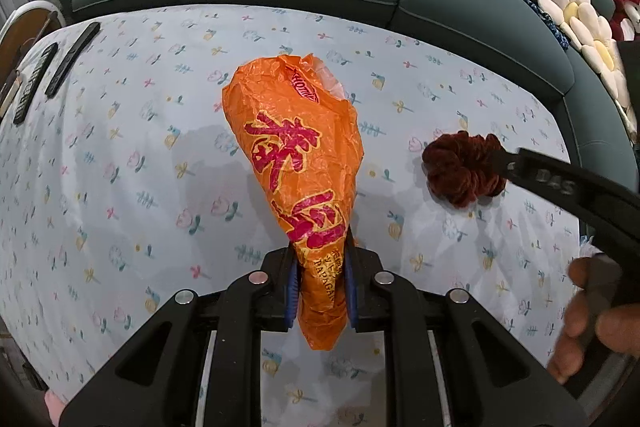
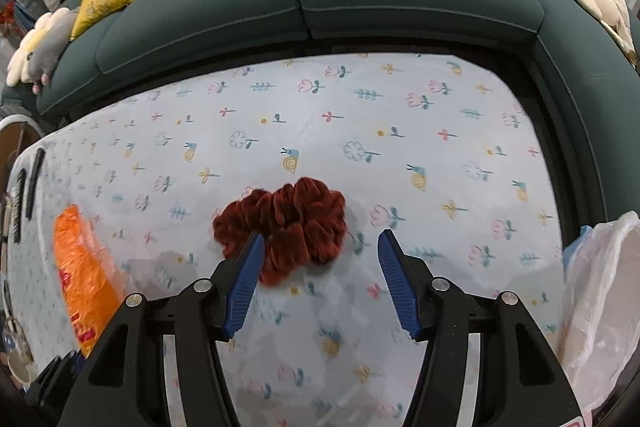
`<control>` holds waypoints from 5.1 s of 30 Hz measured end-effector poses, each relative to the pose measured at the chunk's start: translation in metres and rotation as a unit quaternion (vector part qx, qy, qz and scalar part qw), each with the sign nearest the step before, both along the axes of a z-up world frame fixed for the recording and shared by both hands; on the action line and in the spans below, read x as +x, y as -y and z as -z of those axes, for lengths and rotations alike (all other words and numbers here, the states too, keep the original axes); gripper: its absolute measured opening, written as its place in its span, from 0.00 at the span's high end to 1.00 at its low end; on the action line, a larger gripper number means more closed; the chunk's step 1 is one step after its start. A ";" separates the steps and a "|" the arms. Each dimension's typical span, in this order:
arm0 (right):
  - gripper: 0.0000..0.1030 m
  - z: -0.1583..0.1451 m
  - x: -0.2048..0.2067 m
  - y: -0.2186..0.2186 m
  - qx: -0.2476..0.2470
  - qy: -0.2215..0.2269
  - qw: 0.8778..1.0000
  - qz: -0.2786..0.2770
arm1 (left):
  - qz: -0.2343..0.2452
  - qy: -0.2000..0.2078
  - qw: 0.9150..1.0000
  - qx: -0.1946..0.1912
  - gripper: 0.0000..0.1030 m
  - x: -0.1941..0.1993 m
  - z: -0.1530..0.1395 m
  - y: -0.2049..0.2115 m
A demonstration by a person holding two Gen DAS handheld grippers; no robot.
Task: Collect trash
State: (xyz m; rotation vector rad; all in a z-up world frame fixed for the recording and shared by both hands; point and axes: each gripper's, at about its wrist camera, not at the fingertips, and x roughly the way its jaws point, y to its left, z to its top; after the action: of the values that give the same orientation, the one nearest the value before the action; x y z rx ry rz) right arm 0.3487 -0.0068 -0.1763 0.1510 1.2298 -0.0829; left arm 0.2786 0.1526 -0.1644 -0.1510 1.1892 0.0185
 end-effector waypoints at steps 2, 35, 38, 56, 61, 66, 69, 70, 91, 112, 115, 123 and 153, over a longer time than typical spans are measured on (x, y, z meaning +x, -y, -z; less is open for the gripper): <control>0.45 0.011 0.005 -0.002 -0.007 -0.014 1.000 0.002 | 0.003 0.001 1.000 0.003 0.83 0.004 0.001 0.001; 0.82 -0.060 -0.179 0.093 -0.068 0.038 0.997 -0.025 | 0.116 0.018 0.993 0.000 0.83 -0.105 -0.049 0.123; 0.82 -0.073 -0.198 0.113 -0.077 0.052 0.996 -0.011 | 0.141 0.033 0.990 0.004 0.83 -0.116 -0.061 0.144; 0.82 -0.116 -0.265 0.238 -0.078 0.105 0.987 0.095 | 0.252 0.079 0.964 0.020 0.83 -0.158 -0.098 0.267; 0.82 -0.118 -0.276 0.269 -0.076 0.109 0.984 0.121 | 0.273 0.082 0.958 0.023 0.83 -0.160 -0.100 0.292; 0.82 -0.117 -0.283 0.291 -0.075 0.109 0.981 0.141 | 0.293 0.084 0.952 0.022 0.83 -0.160 -0.102 0.317; 0.82 -0.115 -0.286 0.302 -0.074 0.108 0.980 0.151 | 0.302 0.084 0.949 0.021 0.83 -0.160 -0.102 0.327; 0.82 -0.114 -0.287 0.306 -0.072 0.108 0.979 0.155 | 0.306 0.084 0.948 0.021 0.83 -0.160 -0.102 0.332; 0.82 -0.111 -0.292 0.336 -0.062 0.108 0.974 0.188 | 0.333 0.099 0.937 0.019 0.58 -0.163 -0.107 0.374; 0.80 -0.119 -0.281 0.326 -0.062 0.111 0.977 0.172 | 0.312 0.093 0.945 0.020 0.57 -0.158 -0.107 0.359; 0.80 -0.120 -0.279 0.322 -0.063 0.112 0.977 0.168 | 0.310 0.093 0.946 0.020 0.57 -0.158 -0.107 0.357; 0.74 -0.121 -0.275 0.315 -0.066 0.113 0.978 0.160 | 0.300 0.091 0.949 0.022 0.52 -0.155 -0.106 0.350; 0.35 -0.121 -0.300 0.290 -0.109 0.107 0.979 0.134 | 0.274 0.100 0.956 0.035 0.39 -0.168 -0.107 0.317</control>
State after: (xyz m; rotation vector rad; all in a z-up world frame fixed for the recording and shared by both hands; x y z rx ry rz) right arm 0.0492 -0.2970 -0.0553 0.1296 0.9719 -0.4247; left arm 0.1110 -0.1648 -0.0571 0.2387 0.9933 -0.4341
